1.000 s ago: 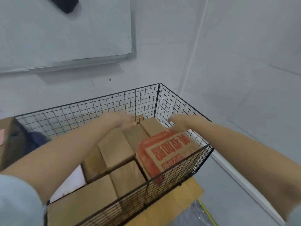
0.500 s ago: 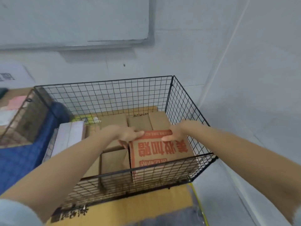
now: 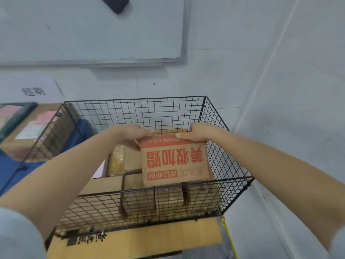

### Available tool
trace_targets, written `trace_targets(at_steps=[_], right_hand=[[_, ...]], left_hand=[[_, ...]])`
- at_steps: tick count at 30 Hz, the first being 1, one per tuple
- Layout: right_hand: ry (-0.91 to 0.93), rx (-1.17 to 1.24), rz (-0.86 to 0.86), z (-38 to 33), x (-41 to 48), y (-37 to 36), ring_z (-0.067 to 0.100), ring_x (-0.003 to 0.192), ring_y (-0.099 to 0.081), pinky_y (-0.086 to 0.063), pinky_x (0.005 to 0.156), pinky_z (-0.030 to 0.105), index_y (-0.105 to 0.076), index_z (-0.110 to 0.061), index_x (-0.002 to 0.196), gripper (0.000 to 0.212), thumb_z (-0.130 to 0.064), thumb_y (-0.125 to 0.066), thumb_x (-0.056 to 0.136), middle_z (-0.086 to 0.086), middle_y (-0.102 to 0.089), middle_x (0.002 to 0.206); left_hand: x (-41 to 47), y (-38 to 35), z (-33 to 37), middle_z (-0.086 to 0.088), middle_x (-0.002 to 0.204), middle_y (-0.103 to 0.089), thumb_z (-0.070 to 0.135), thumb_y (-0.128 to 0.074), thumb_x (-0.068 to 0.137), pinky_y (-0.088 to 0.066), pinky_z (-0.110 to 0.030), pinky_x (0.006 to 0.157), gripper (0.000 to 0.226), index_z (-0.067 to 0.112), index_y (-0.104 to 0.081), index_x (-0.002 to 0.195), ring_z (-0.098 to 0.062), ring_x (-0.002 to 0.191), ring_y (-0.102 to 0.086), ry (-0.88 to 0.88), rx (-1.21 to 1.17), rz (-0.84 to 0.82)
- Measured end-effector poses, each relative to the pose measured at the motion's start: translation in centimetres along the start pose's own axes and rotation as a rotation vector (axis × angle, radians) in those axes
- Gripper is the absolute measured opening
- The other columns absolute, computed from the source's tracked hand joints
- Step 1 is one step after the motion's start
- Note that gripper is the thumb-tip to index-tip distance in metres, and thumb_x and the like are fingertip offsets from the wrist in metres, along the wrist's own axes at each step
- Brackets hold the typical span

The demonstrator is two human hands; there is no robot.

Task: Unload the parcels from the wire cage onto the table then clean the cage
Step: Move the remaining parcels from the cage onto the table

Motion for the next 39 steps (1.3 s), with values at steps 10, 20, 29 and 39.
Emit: trace_targets(at_steps=[10,20,29,39], right_hand=[[-0.086,0.449,0.347,-2.6,1.6,1.1,0.019,0.091,-0.061,-0.055,0.067,0.027,-0.058,-0.001,0.107,0.036,-0.014,-0.072,0.077,0.013,-0.061,0.118],[-0.063,0.697,0.357,-4.1,1.0,-1.3,0.009,0.073,-0.050,-0.035,0.052,0.015,-0.046,-0.001,0.128,0.036,-0.023,-0.049,0.100,0.009,-0.060,0.120],[-0.040,0.705,0.296,-3.8,1.0,-2.5,0.012,0.092,-0.052,-0.044,0.071,0.018,-0.042,-0.006,0.128,0.040,-0.009,-0.059,0.092,0.005,-0.059,0.117],[0.098,0.598,0.336,-4.6,-1.4,-2.4,0.016,0.116,-0.057,-0.048,0.091,0.026,-0.042,-0.011,0.133,0.046,-0.023,-0.061,0.093,0.004,-0.058,0.129]], left_hand=[[-2.6,3.1,-1.8,-0.013,0.126,-0.052,0.012,-0.076,0.078,-0.058,-0.046,0.073,0.066,0.007,-0.041,0.134,-0.031,0.101,-0.058,-0.005,-0.215,0.477],[-2.0,2.0,-4.5,-0.014,0.125,-0.051,0.018,-0.072,0.083,-0.050,-0.061,0.082,0.055,0.014,-0.038,0.126,-0.036,0.112,-0.050,0.039,-0.659,0.658],[-1.7,1.6,-4.9,-0.015,0.121,-0.057,0.013,-0.061,0.090,-0.054,-0.057,0.082,0.046,0.010,-0.042,0.133,-0.036,0.114,-0.055,0.032,-0.729,0.544],[-2.2,2.7,-5.2,-0.014,0.117,-0.061,0.026,-0.059,0.092,-0.055,-0.054,0.080,0.039,0.016,-0.048,0.128,-0.035,0.105,-0.061,-0.024,-0.568,0.720]])
Point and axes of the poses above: each hand's wrist, its own x-axis towards the middle knuckle, its own y-axis out of the back of the hand, z = x × y, the point moved 2 cm from there along x, towards the middle knuckle
